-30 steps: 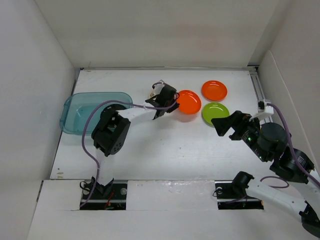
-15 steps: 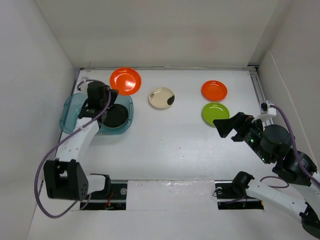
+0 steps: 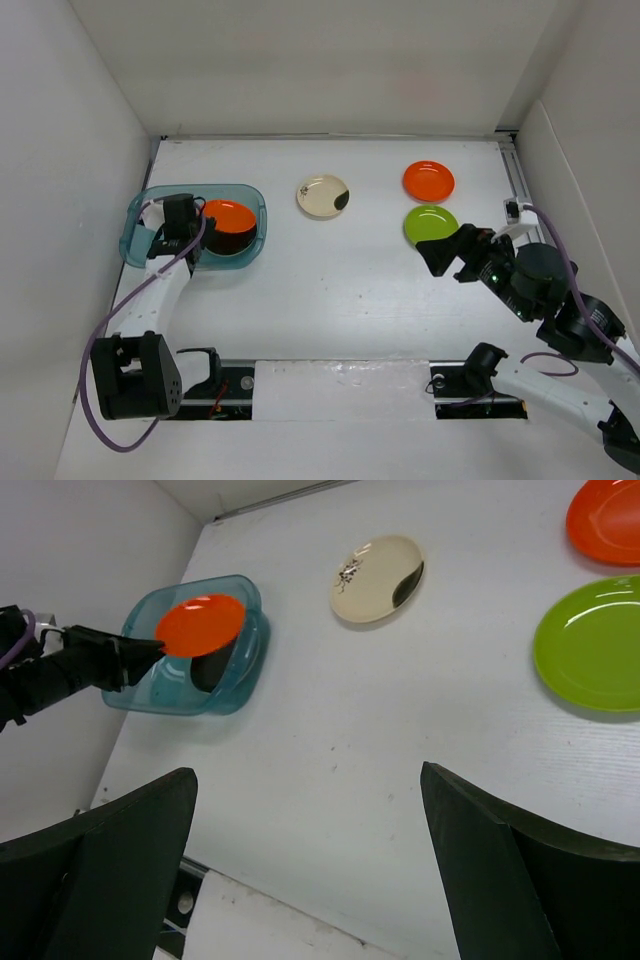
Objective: Place the plates into the plastic bin on the countertop
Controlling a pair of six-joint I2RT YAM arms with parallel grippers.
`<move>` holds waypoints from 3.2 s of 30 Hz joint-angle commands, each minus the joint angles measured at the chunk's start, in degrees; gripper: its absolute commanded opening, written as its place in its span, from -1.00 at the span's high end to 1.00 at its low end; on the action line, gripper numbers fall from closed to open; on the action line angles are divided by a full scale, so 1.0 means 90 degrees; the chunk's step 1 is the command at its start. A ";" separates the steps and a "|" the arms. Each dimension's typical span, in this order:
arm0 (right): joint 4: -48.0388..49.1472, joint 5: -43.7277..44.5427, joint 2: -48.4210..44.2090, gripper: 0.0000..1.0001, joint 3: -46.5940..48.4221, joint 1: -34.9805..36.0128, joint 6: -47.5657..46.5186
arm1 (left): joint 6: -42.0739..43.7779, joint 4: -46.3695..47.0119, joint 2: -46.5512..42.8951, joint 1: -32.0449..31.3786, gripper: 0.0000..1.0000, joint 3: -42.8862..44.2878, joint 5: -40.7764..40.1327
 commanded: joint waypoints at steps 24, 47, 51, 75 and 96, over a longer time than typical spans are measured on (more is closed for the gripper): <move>0.0478 0.0165 0.0056 -0.98 0.0043 -0.0012 -0.0049 | -0.0710 0.1518 0.3400 -0.3728 -0.99 0.2830 -0.0028; 0.0595 -0.0157 -0.0071 -0.98 -0.0289 -0.0012 -0.0234 | -0.1678 0.1704 0.5628 -0.3728 0.07 0.3269 -0.0389; 0.0595 -0.0157 -0.0071 -0.98 -0.0231 -0.0012 -0.0234 | -0.1756 0.1304 0.5921 -0.3728 0.43 0.3562 -0.0331; 0.0351 -0.0166 -0.0246 -0.98 -0.0114 -0.0012 -0.0234 | 0.0178 0.0913 0.2936 -0.2587 1.00 0.3048 0.0499; 0.0409 -0.0597 -0.0130 -0.98 0.0003 -0.0012 -0.0176 | 0.0197 -0.0376 -0.0758 -0.0310 0.74 -0.0129 -0.0594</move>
